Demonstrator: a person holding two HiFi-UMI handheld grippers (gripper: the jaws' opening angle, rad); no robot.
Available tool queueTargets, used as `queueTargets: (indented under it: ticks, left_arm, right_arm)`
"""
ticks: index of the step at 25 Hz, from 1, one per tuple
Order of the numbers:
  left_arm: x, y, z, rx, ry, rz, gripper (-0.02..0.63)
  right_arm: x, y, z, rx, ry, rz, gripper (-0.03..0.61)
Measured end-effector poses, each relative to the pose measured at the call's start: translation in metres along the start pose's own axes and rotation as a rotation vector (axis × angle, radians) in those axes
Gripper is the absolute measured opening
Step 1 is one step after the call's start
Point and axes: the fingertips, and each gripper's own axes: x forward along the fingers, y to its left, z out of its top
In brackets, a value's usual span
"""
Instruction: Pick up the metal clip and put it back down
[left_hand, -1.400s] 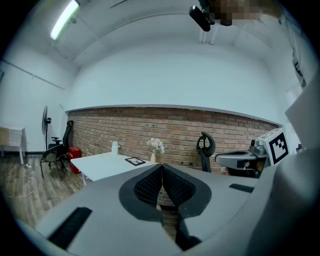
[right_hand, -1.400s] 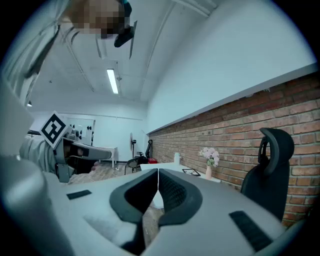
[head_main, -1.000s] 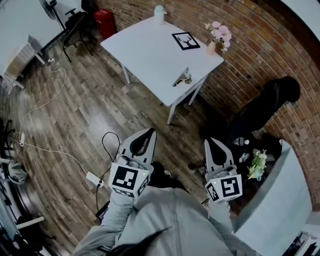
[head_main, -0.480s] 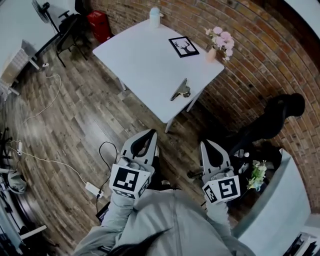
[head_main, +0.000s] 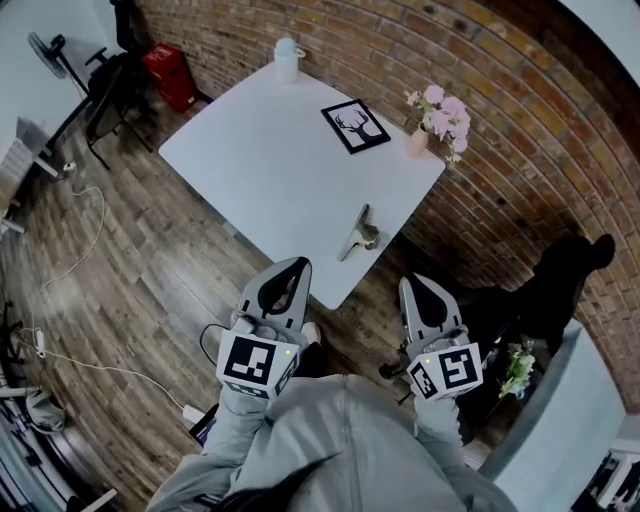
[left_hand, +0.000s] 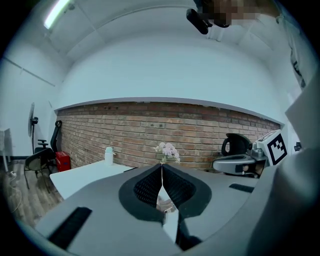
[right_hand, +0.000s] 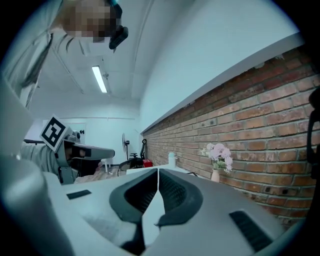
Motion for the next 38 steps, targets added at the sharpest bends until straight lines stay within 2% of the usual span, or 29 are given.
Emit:
queueTargets:
  ticks: [8,16,22,30,38]
  left_arm:
    - [0.041,0.032,-0.007,-0.018,0.049,-0.063,0.028]
    - [0.077,0.033,-0.016,-0.053,0.080,-0.095,0.029]
    - [0.109,0.039,-0.011,-0.050,0.068,-0.051,0.028]
    - [0.158,0.042,0.023,-0.014,0.004,0.041,0.028]
    - [0.171,0.044,0.023,-0.031,0.009,0.131,0.028]
  right_arm:
    - [0.041,-0.019,0.000,0.016,0.039,-0.076,0.025]
    - [0.068,-0.042,-0.007,0.013,0.087,-0.071,0.025]
    - [0.098,-0.067,-0.006,0.016,0.079,-0.015,0.025]
    - [0.137,-0.112,0.007,0.020,0.057,0.085,0.025]
    - [0.156,-0.128,0.013,0.008,0.068,0.179,0.025]
